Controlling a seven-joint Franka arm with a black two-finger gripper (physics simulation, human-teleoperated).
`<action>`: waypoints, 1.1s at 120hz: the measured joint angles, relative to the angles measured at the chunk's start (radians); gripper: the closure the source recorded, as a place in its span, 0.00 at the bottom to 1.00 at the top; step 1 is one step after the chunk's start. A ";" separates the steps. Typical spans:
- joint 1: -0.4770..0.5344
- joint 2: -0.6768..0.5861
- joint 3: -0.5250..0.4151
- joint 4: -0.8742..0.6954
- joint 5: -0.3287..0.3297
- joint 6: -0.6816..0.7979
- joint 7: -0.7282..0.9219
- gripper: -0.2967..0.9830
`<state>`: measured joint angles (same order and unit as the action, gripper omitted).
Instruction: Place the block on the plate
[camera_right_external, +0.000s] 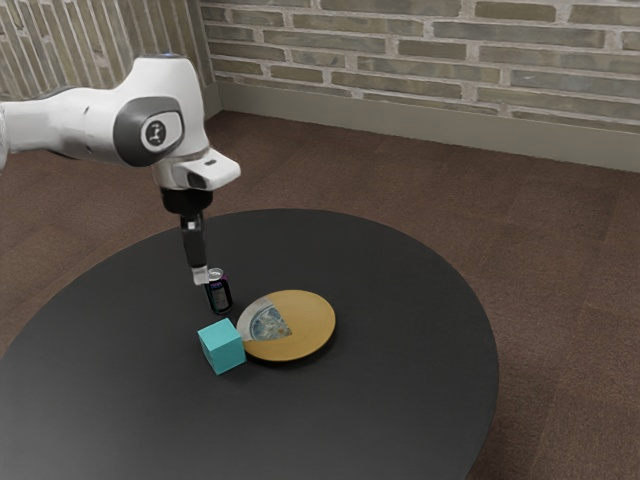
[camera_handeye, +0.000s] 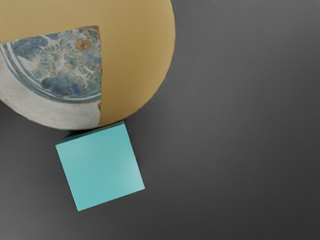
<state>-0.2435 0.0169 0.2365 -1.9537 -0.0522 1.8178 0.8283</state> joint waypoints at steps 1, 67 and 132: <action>0.000 -0.001 0.000 -0.006 0.000 0.006 -0.002 0.23; 0.002 0.061 0.006 -0.183 0.052 0.302 -0.271 0.23; 0.021 0.215 0.002 -0.187 -0.017 0.436 -0.397 0.23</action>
<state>-0.2222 0.2316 0.2386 -2.1403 -0.0693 2.2539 0.4310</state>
